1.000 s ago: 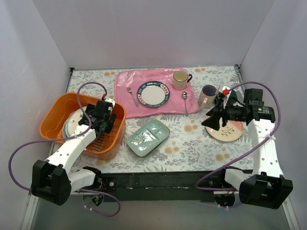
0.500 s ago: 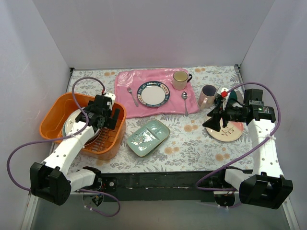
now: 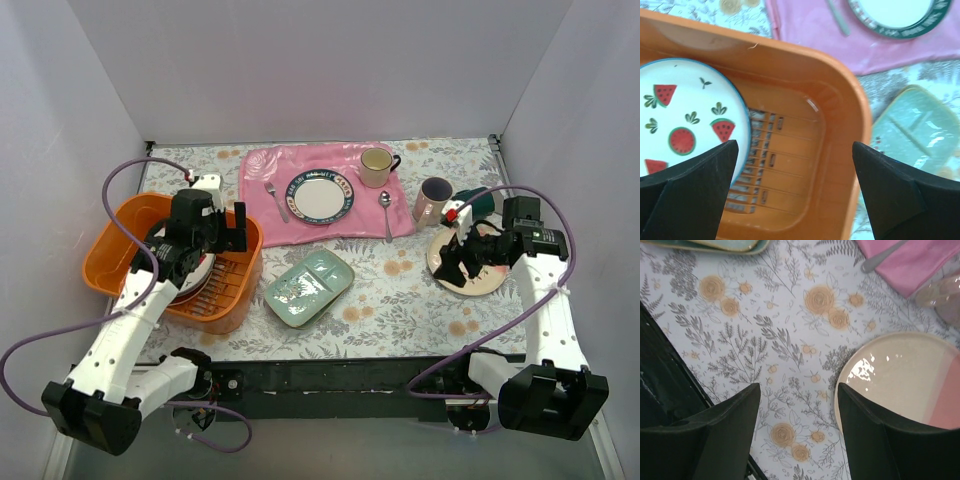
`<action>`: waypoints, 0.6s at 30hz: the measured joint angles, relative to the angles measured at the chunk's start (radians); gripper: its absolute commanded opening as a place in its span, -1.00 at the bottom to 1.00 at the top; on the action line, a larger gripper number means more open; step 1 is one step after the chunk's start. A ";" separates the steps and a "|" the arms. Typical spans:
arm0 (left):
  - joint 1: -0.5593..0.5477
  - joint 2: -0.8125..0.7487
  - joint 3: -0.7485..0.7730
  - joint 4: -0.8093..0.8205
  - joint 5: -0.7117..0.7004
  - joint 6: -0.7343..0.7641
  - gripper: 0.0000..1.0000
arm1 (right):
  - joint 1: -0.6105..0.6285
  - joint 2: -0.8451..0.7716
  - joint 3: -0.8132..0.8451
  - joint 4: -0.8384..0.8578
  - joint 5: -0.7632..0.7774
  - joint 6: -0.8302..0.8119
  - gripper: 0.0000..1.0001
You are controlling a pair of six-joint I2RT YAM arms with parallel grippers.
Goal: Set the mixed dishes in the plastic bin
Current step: Place the plate in the plastic bin, then pick up the plate at the center of the board.
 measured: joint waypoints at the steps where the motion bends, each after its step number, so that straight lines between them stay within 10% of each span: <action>1: 0.000 -0.017 0.002 0.005 0.016 -0.018 0.96 | 0.002 -0.007 -0.032 0.013 0.038 0.003 0.41; 18: 0.000 -0.203 -0.010 0.201 0.209 -0.300 0.96 | 0.119 -0.091 -0.389 0.380 0.460 0.089 0.36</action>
